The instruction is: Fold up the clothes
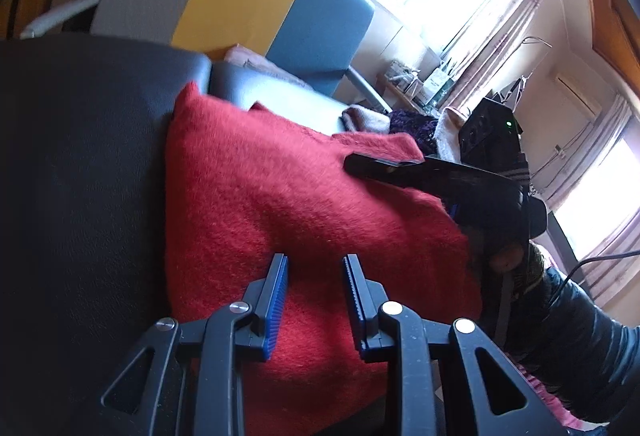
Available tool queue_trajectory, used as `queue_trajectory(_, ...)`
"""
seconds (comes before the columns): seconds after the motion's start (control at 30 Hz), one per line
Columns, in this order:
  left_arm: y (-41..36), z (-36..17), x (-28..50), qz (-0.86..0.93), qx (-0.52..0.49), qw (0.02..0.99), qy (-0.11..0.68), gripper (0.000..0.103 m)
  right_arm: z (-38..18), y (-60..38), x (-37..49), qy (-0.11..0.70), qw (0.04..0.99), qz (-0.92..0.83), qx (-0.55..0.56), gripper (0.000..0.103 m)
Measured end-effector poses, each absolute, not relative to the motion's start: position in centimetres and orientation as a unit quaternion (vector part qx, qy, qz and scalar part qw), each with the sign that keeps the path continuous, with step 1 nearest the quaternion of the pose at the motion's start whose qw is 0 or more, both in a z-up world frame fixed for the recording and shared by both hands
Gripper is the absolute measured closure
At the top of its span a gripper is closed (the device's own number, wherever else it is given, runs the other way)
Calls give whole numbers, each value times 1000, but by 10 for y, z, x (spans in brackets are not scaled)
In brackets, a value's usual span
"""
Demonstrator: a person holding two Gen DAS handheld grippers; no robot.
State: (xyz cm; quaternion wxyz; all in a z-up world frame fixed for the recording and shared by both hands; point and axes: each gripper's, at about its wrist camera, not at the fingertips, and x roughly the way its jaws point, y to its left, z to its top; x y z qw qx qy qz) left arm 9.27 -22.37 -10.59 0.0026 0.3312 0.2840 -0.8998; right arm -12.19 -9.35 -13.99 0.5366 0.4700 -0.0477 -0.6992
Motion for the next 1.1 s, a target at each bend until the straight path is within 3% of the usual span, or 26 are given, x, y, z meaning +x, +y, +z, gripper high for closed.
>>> queue_trajectory(0.2,-203,-95,89,-906,336,-37,255,76,-89,-87,-107,-14,566,-719,403,86)
queue_trajectory(0.33,-182,-111,77,-886,392,-76,236,74,-52,-66,-94,-27,606,-725,327,86)
queue_trajectory(0.5,-170,-127,74,-871,427,-73,230,74,-102,-28,-120,-70,559,-739,369,86)
queue_trajectory(0.63,-163,-124,71,-869,443,-78,208,74,-161,-2,-137,-103,501,-745,427,77)
queue_trajectory(0.77,-162,-117,66,-863,455,-83,204,75,-175,17,-138,-152,496,-740,428,71)
queue_trajectory(0.93,-164,-99,58,-877,430,-69,205,75,-148,31,-130,-124,479,-768,408,54)
queue_trajectory(1.1,-172,-86,57,-895,399,-40,195,74,-99,59,-120,-94,452,-811,359,53)
